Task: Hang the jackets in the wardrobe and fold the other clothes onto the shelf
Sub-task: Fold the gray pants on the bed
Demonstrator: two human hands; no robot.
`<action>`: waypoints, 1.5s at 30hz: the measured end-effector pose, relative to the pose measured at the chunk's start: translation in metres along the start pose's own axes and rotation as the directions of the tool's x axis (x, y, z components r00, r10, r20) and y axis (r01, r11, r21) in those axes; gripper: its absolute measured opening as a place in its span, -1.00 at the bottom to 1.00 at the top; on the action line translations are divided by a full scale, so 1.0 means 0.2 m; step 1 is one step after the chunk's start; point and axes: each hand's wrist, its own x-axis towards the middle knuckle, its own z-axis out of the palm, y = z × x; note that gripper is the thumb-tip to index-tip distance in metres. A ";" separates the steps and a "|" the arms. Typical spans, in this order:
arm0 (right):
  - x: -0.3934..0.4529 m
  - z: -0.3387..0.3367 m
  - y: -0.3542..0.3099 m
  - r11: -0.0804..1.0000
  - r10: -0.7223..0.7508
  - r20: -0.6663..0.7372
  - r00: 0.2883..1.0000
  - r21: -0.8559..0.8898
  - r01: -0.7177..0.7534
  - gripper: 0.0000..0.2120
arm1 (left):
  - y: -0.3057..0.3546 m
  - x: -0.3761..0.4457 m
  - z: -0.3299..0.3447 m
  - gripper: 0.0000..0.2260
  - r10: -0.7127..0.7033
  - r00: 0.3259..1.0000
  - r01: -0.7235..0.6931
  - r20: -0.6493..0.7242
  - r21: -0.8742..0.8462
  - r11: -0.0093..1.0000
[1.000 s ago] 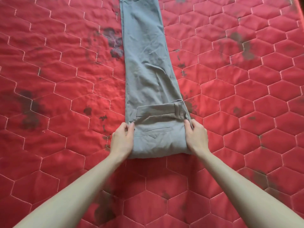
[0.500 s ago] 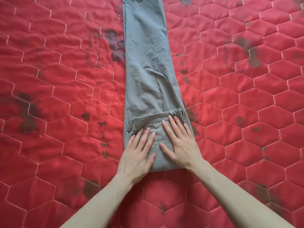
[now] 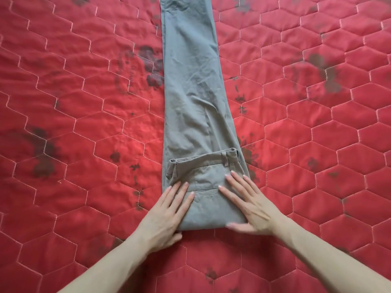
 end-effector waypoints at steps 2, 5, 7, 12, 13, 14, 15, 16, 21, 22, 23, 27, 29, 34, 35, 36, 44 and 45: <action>-0.05 0.01 0.01 0.997 -0.051 0.074 0.996 -0.057 0.055 0.00 | 0.08 0.03 -0.02 -0.18 -0.081 0.997 0.081 -0.009 0.002 0.997; -0.05 -0.02 -0.01 0.997 -0.022 0.111 0.994 -0.077 0.030 0.06 | 0.15 0.06 -0.05 -0.20 -0.151 0.988 0.152 0.025 -0.042 0.988; -0.05 -0.05 -0.04 0.998 0.007 0.131 0.991 -0.070 0.002 0.10 | 0.14 0.05 -0.08 -0.16 -0.154 0.988 0.155 0.019 -0.060 0.986; -0.11 -0.10 -0.07 0.999 0.048 0.164 0.985 0.016 -0.051 -0.01 | 0.09 0.00 -0.20 -0.13 -0.093 0.995 0.096 0.031 -0.165 0.982; -0.13 -0.12 -0.07 0.997 0.057 0.146 0.988 0.052 -0.065 -0.09 | 0.08 -0.01 -0.23 -0.14 -0.087 0.995 0.093 0.038 -0.225 0.970; -0.15 -0.14 -0.08 0.993 0.071 0.121 0.990 0.081 -0.081 -0.16 | 0.08 -0.03 -0.27 -0.15 -0.093 0.994 0.103 0.048 -0.294 0.950; -0.17 -0.17 -0.10 0.991 0.085 0.083 0.993 0.099 -0.093 -0.24 | 0.08 -0.05 -0.32 -0.17 -0.100 0.991 0.127 0.091 -0.371 0.920; -0.20 -0.20 -0.12 0.988 0.098 0.039 0.994 0.115 -0.102 -0.32 | 0.08 -0.08 -0.37 -0.18 -0.086 0.982 0.154 0.167 -0.450 0.880; -0.32 -0.29 -0.25 0.928 0.221 -0.086 0.972 0.326 -0.182 -0.62 | 0.03 -0.17 -0.48 -0.28 -0.001 0.925 0.277 0.380 -0.673 0.686; -0.34 -0.30 -0.28 0.888 0.293 -0.114 0.949 0.401 -0.226 -0.69 | 0.01 -0.19 -0.49 -0.36 0.007 0.917 0.311 0.399 -0.726 0.614; -0.35 -0.32 -0.31 0.831 0.381 -0.140 0.914 0.485 -0.273 -0.76 | -0.01 -0.22 -0.50 -0.45 0.011 0.915 0.338 0.403 -0.781 0.525; -0.28 -0.39 -0.43 0.479 0.695 -0.125 0.708 0.815 -0.326 -0.93 | -0.10 -0.29 -0.49 -0.72 -0.165 0.918 0.379 0.362 -0.921 0.087; -0.18 -0.40 -0.45 0.371 0.777 -0.125 0.617 0.883 -0.288 -0.88 | -0.12 -0.29 -0.44 -0.53 -0.321 0.875 0.320 0.363 -0.930 -0.180; 0.13 -0.32 -0.38 0.336 0.842 -0.131 0.523 0.886 -0.320 -0.85 | -0.09 -0.14 -0.35 -0.43 -0.561 0.725 0.092 0.399 -0.864 -0.495; 0.19 -0.30 -0.35 0.364 0.839 -0.137 0.526 0.861 -0.356 -0.88 | -0.08 -0.11 -0.34 -0.46 -0.600 0.695 0.065 0.398 -0.865 -0.498; 0.23 -0.28 -0.31 0.388 0.837 -0.136 0.531 0.831 -0.398 -0.89 | -0.08 -0.08 -0.32 -0.48 -0.636 0.663 0.054 0.396 -0.872 -0.487; 0.39 -0.14 -0.11 0.346 0.894 0.022 0.448 0.604 -0.718 -0.72 | -0.18 0.17 -0.16 -0.92 -0.734 0.629 0.159 0.256 -0.967 -0.201; 0.40 -0.15 -0.12 0.349 0.901 0.000 0.434 0.595 -0.724 -0.70 | -0.19 0.18 -0.15 -0.88 -0.748 0.619 0.192 0.239 -0.970 -0.151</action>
